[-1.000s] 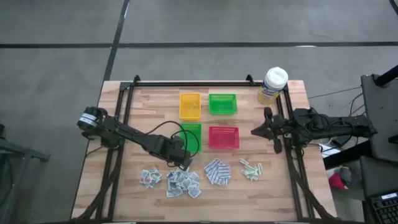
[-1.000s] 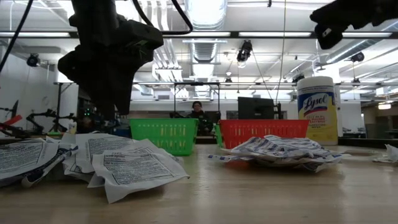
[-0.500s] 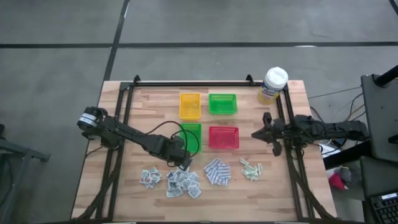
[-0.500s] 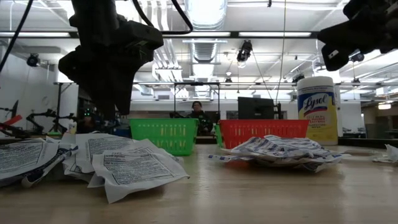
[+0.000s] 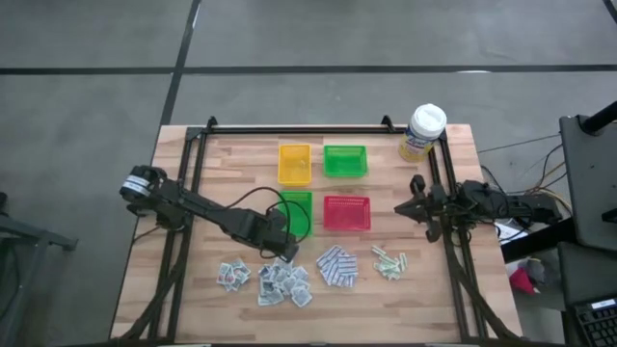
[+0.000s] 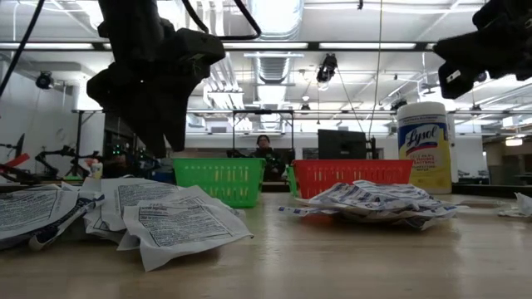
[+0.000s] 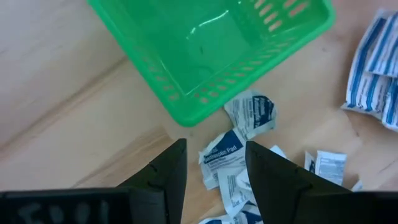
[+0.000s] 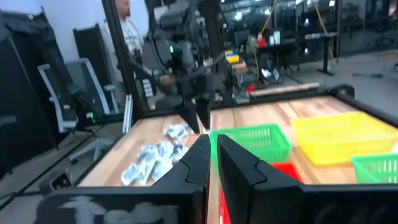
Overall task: Pick & Place First Aid Supplies
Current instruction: Put the blue alcohol pad into the yellow bin
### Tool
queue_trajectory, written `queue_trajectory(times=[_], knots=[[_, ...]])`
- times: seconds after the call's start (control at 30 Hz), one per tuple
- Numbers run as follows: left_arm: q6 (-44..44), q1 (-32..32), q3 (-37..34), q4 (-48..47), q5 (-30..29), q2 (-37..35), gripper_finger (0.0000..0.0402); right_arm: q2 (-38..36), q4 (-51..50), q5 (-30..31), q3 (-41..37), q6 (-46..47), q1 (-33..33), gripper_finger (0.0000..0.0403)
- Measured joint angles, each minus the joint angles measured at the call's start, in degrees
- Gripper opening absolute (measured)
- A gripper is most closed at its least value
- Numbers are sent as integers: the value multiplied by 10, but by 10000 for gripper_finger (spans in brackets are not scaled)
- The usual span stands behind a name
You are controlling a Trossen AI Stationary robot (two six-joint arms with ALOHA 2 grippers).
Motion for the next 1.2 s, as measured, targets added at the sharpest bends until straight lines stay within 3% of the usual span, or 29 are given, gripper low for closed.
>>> queue_trajectory(times=[0.33,0.63,1.2], knots=[[-39,-5,0,-9,12,1,156,20,3,-1,-24,2,0,28],[-44,-8,0,-6,61,32,156,25,3,0,-24,2,0,28],[-45,-10,1,-3,63,57,156,25,3,0,-24,2,0,28]])
